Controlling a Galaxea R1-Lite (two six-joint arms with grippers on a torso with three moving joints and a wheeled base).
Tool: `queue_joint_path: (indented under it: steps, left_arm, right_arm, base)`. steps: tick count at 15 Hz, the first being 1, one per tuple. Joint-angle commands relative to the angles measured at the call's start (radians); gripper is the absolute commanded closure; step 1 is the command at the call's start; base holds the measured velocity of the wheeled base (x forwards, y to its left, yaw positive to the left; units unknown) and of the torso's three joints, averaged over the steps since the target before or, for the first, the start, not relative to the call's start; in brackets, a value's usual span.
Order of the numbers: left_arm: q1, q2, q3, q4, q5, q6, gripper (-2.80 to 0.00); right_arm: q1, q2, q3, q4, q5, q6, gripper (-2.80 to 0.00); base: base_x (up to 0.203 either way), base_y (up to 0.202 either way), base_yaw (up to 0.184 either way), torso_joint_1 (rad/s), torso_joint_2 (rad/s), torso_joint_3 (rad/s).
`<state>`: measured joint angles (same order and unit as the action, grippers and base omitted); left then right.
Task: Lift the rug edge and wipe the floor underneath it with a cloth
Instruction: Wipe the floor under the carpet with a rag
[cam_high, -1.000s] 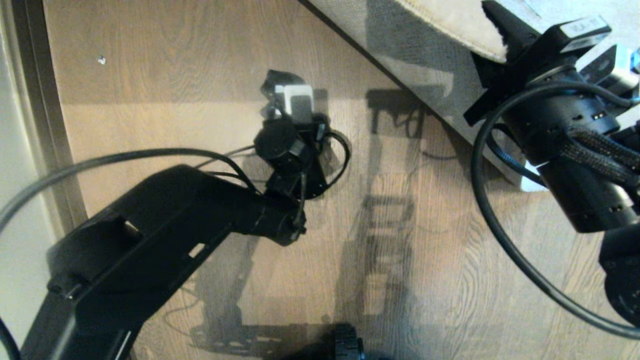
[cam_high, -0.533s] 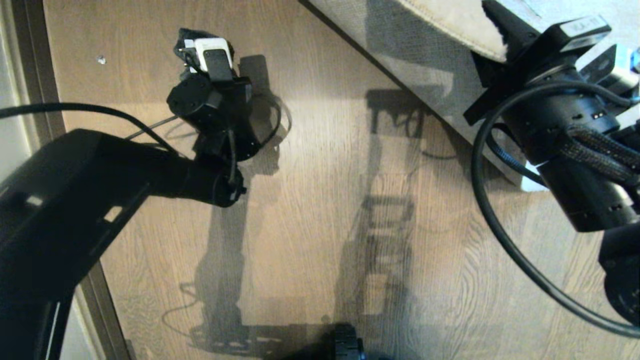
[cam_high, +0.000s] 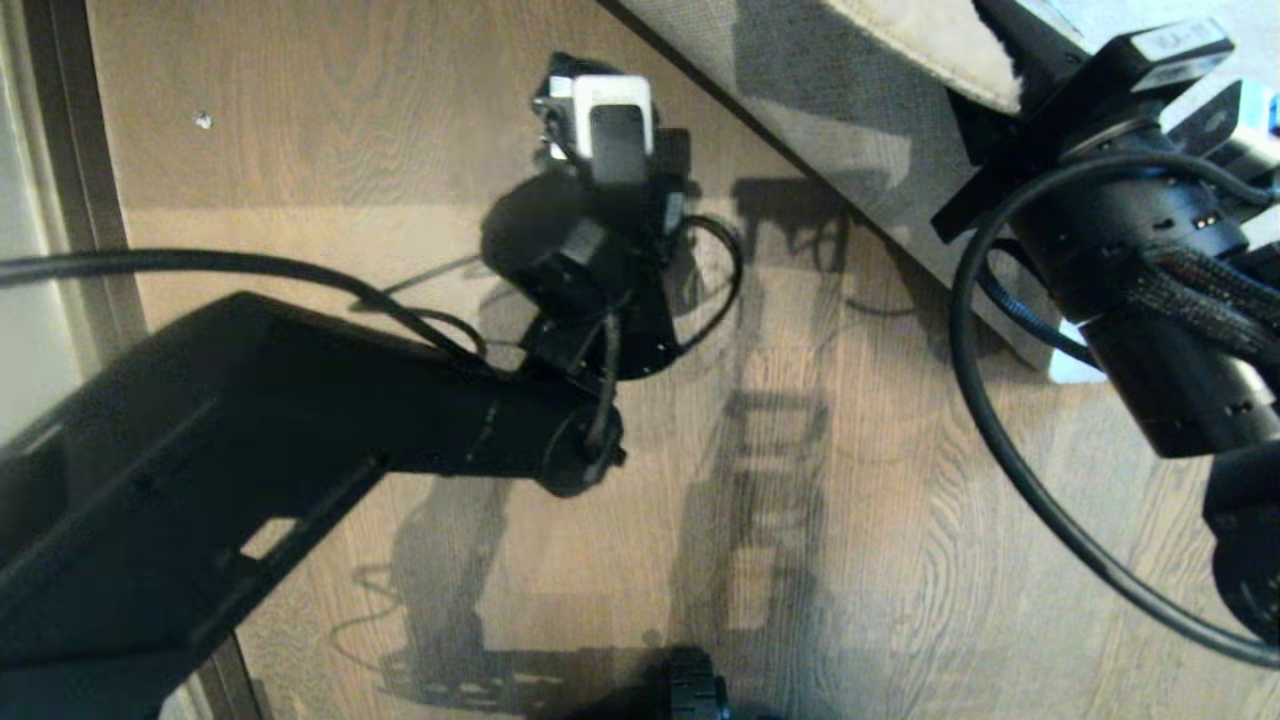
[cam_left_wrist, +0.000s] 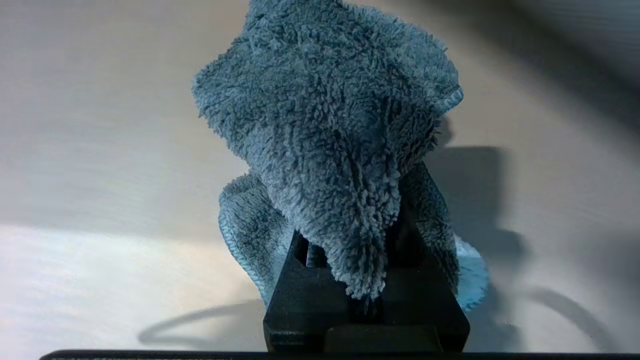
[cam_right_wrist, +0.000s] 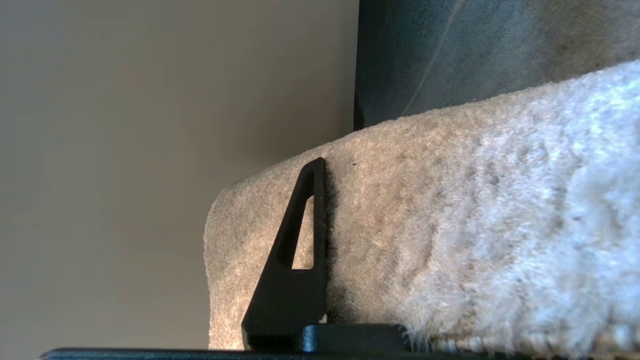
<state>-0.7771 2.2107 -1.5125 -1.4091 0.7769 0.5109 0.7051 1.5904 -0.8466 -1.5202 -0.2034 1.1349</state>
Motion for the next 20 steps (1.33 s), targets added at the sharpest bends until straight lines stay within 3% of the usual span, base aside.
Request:
queue_joint_path:
  steps: [1,13,16,20]
  left_arm:
    - [-0.085,0.066,0.006,-0.021,0.008,0.005,0.00]
    - [-0.119,0.237,-0.060,-0.056,0.008,0.005,0.00]
    - [-0.077,0.241,-0.060,-0.057,0.004,0.005,0.00]
    - [0.029,0.230,-0.062,-0.058,0.001,0.004,0.00]
  right_arm:
    - [0.001,-0.004,0.000,-0.046,-0.002,0.006,0.00]
    - [-0.001,-0.013,0.000,-0.046,-0.002,0.006,0.00]
    - [-0.001,-0.012,0.000,-0.046,-0.002,0.006,0.00]
    - [-0.001,-0.011,0.000,-0.046,-0.002,0.006,0.00]
  base:
    - [0.000,0.000,0.000,0.000,0.00,0.000]
    - [0.000,0.000,0.000,0.000,0.00,0.000]
    - [0.000,0.000,0.000,0.000,0.00,0.000]
    - [0.000,0.000,0.000,0.000,0.00,0.000]
